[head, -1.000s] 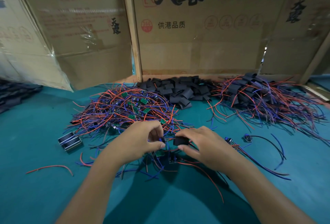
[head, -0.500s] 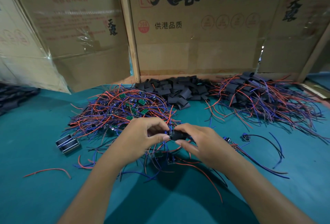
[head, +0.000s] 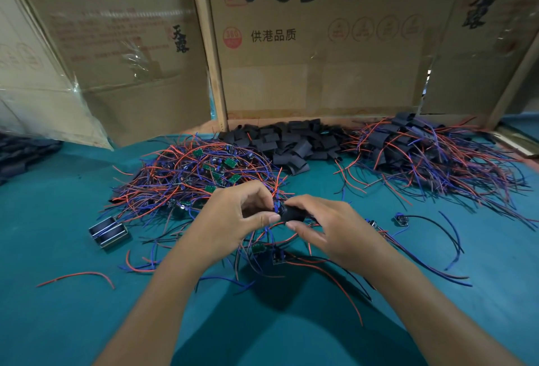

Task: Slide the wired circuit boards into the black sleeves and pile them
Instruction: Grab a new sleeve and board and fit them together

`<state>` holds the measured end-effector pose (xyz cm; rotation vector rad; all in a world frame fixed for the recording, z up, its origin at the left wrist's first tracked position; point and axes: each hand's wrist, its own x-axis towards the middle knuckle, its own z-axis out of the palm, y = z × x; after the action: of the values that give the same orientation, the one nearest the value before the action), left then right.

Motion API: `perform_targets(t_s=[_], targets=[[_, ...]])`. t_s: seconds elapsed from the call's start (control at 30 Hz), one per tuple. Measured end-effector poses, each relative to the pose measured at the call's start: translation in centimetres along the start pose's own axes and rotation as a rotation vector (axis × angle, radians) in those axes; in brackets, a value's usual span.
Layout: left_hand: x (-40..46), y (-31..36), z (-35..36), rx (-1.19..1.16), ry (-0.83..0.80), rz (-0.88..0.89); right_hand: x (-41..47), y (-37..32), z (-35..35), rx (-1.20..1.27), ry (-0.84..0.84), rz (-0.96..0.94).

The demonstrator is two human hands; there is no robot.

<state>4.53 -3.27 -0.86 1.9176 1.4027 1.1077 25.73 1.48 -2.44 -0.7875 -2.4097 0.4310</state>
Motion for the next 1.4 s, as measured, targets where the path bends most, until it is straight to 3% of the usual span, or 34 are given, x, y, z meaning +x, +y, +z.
perform_targets(t_s=[0.5, 0.8, 1.0, 1.23, 1.4], targets=[[0.3, -0.5, 0.6, -0.048, -0.040, -0.035, -0.1, 0.0, 0.3, 0.080, 0.027, -0.009], [0.5, -0.7, 0.9, -0.175, 0.029, -0.103, -0.1, 0.2, 0.7, 0.107, 0.063, 0.019], [0.4, -0.9, 0.8, -0.122, 0.061, -0.134, -0.2, 0.0, 1.4, 0.143, 0.070, 0.040], [0.2, -0.1, 1.0, -0.116, 0.063, -0.158, -0.1, -0.1, 2.7, 0.079, 0.165, 0.100], [0.1, 0.5, 1.0, -0.130, 0.071, -0.161, -0.1, -0.4, 3.0, 0.023, 0.139, 0.123]])
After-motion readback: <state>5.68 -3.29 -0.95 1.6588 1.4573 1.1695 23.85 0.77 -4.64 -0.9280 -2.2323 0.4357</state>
